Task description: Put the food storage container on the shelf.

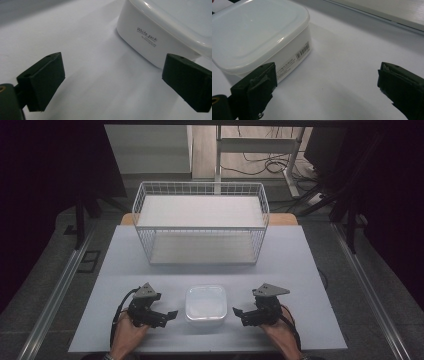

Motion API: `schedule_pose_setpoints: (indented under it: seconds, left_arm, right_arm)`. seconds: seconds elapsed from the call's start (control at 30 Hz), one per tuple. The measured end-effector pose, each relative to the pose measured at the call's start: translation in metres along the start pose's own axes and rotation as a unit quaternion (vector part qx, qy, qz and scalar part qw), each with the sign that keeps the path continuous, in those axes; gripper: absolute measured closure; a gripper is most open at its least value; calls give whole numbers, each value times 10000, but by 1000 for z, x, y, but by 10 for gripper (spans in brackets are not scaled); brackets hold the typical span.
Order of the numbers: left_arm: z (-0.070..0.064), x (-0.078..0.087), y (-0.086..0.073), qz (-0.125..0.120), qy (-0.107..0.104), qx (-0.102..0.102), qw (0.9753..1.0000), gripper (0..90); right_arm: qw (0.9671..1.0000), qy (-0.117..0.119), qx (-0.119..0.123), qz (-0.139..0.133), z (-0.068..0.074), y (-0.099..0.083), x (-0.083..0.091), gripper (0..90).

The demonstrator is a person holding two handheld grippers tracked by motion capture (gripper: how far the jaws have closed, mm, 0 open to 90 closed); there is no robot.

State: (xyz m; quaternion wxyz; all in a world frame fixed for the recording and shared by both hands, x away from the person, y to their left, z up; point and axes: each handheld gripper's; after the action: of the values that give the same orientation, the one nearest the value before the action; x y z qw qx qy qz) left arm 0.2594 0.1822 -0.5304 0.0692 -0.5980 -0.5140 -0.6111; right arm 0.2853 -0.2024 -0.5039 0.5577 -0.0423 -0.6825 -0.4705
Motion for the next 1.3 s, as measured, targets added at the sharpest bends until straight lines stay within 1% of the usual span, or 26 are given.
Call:
schedule_pose_setpoints:
  seconds: [0.03, 0.1, 0.13, 0.17, 0.23, 0.33, 0.4, 0.43, 0.53, 0.63, 0.7, 0.77, 0.83, 0.87, 0.9, 0.97, 1.0, 1.03, 1.07, 1.1, 1.13, 1.17, 1.2, 1.23, 1.27, 1.3]
  left_arm:
    - [-1, 2, 0, -71, -47, -6, 10000, 22]
    - [-1, 3, 1, -116, -64, -29, 9999, 19]
    - [-2, 7, 2, -221, -107, -69, 9997, 14]
    - [-2, 7, 2, -221, -107, -69, 9997, 14]
    - [-3, 10, 3, -316, -136, -102, 9994, 14]
    - [-5, 14, 8, -359, -145, -128, 9992, 13]
    - [-7, 15, 11, -343, -122, -181, 9992, 13]
    - [-8, 15, 13, -336, -119, -171, 9992, 13]
    - [-10, 15, 20, -409, -317, -170, 9985, 20]
    - [-13, 14, 26, -402, -484, -190, 9978, 19]
    - [-14, 10, 34, -359, -581, -206, 9975, 21]
    - [-15, 9, 37, -345, -586, -238, 9974, 23]
    - [-17, 6, 43, -307, -602, -246, 9974, 28]
    - [-18, 3, 46, -246, -605, -257, 9975, 36]
    - [-19, 1, 47, -207, -609, -259, 9976, 38]
    - [-19, -1, 48, -180, -622, -266, 9975, 41]
    - [-19, -3, 48, -152, -647, -263, 9974, 46]
    - [-19, -5, 49, -126, -673, -255, 9973, 47]
    - [-19, -9, 50, -78, -751, -247, 9968, 52]
    - [-19, -9, 50, -78, -751, -247, 9968, 57]
    - [-19, -11, 50, -25, -797, -247, 9965, 57]
    - [-19, -13, 49, 15, -806, -255, 9964, 65]
    - [-20, -17, 49, 97, -909, -255, 9955, 80]
    - [-20, -17, 49, 97, -909, -255, 9955, 95]
    - [-20, -17, 48, 140, -1156, -213, 9930, 125]
    - [-20, -17, 48, 166, -1254, -213, 9917, 177]
  right_arm:
    - [10000, -3, -7, -12, -1, 1, 1, 18]
    - [10000, 9, -13, -39, -1, 2, 1, 18]
    - [9999, 13, 22, -105, 0, 4, 1, 11]
    - [9999, 13, 22, -105, 0, 4, 1, 11]
    - [9999, 27, 36, -116, 2, 8, 2, 11]
    - [9998, 164, 52, -129, 3, 13, 3, 12]
    - [9995, 262, 86, -142, 4, 18, 4, 13]
    - [9993, 323, 114, -161, 5, 20, 4, 15]
    - [9987, 473, 109, -174, 5, 29, 5, 16]
    - [9986, 489, 107, -138, 7, 37, 2, 16]
    - [9989, 464, 59, -74, 9, 40, -1, 16]
    - [9989, 469, 42, -70, 9, 41, -2, 16]
    - [9985, 547, 16, -58, 11, 43, -5, 15]
    - [9980, 631, 47, -9, 13, 46, -8, 2]
    - [9978, 660, 71, 54, 15, 47, -9, 0]
    - [9978, 652, 71, 120, 17, 49, -11, 0]
    - [9975, 676, 60, 196, 17, 50, -13, 0]
    - [9971, 723, 36, 224, 18, 50, -15, 0]
    - [9956, 863, -24, 361, 18, 51, -19, 0]
    - [9956, 863, -24, 361, 18, 51, -19, 0]
    - [9948, 912, -75, 439, 19, 50, -20, 0]
    - [9939, 966, -112, 513, 20, 50, -22, 13]
    - [9917, 1123, -129, 620, 20, 48, -25, 52]
    - [9917, 1123, -129, 620, 20, 48, -25, 52]
    - [9888, 1328, -185, 651, 21, 47, -26, 101]
    - [9873, 1430, -208, 662, 22, 46, -26, 133]
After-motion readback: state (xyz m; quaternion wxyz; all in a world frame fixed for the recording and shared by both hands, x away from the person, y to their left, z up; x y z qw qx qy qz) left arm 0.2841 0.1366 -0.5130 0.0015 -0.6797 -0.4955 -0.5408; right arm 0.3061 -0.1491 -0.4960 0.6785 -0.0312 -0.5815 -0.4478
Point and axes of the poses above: each handheld gripper's, and its own axes: x roughly backward along the jaws, y roughly out of its top, z roughly to its left, and after that the axes turned 15 degrees about z, right-handed
